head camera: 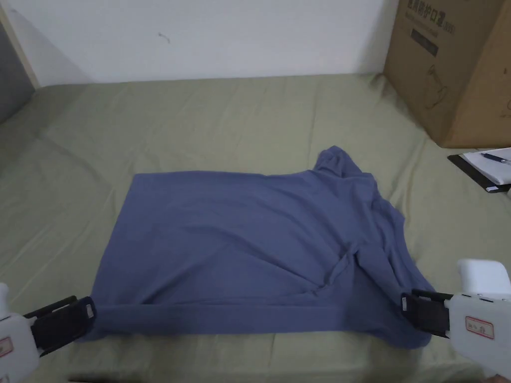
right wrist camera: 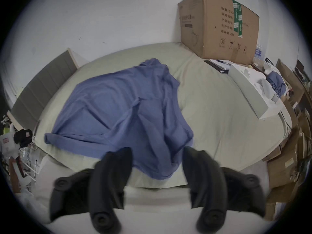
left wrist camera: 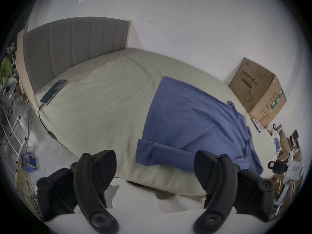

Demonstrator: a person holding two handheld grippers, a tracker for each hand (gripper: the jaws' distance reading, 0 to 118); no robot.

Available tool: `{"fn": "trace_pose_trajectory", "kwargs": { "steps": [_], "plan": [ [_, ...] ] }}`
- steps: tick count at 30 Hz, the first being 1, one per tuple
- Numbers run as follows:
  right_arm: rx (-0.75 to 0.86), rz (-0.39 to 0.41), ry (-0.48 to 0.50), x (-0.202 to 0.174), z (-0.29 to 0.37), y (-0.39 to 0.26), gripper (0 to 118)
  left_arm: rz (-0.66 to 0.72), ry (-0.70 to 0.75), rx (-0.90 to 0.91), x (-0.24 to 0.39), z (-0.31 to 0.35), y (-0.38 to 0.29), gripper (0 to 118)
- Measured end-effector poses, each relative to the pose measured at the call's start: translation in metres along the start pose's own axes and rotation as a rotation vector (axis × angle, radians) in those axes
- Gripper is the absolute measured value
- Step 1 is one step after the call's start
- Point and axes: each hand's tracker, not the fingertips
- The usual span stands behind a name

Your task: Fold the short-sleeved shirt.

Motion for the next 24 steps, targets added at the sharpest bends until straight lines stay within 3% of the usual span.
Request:
{"fn": "trace_pose_trajectory", "kwargs": {
  "steps": [1, 2, 3, 4, 5, 7, 13, 14, 16, 17, 24],
  "plan": [
    [0.014, -0.011, 0.034, -0.002, 0.007, -0.002, 43, 0.015, -0.011, 0.036, 0.002, 0.005, -0.005, 88],
    [0.019, -0.025, 0.050, -0.002, 0.010, -0.004, 24, 0.012, -0.012, 0.046, 0.003, 0.010, -0.009, 69],
    [0.013, -0.030, 0.060, -0.003, 0.013, -0.005, 7, 0.013, -0.002, 0.056, 0.005, 0.012, -0.013, 40],
    [0.017, -0.035, 0.056, -0.003, 0.014, -0.007, 3, 0.007, 0.011, 0.049, 0.006, 0.010, -0.017, 19],
    [0.024, -0.048, 0.053, -0.004, 0.016, -0.008, 0, -0.012, 0.030, 0.029, 0.006, 0.007, -0.020, 9],
    [0.028, -0.069, 0.052, -0.002, 0.019, -0.008, 0, -0.039, 0.052, -0.019, 0.003, 0.002, -0.027, 0],
    [0.042, -0.095, 0.041, 0.004, 0.019, -0.002, 0, 0.008, 0.051, 0.003, -0.008, 0.000, -0.027, 0],
    [0.041, -0.093, 0.026, 0.004, 0.018, -0.002, 0, 0.006, 0.059, 0.004, -0.009, -0.004, -0.024, 7],
    [0.035, -0.086, 0.012, 0.005, 0.016, -0.001, 0, -0.013, 0.074, 0.014, -0.009, -0.009, -0.019, 53],
    [0.033, -0.086, 0.010, 0.003, 0.017, 0.000, 0, -0.027, 0.071, 0.008, -0.008, -0.014, -0.015, 65],
    [-0.006, -0.086, 0.020, 0.000, 0.009, -0.003, 0, -0.080, 0.022, -0.095, -0.002, -0.076, 0.012, 67]
  ]
}}
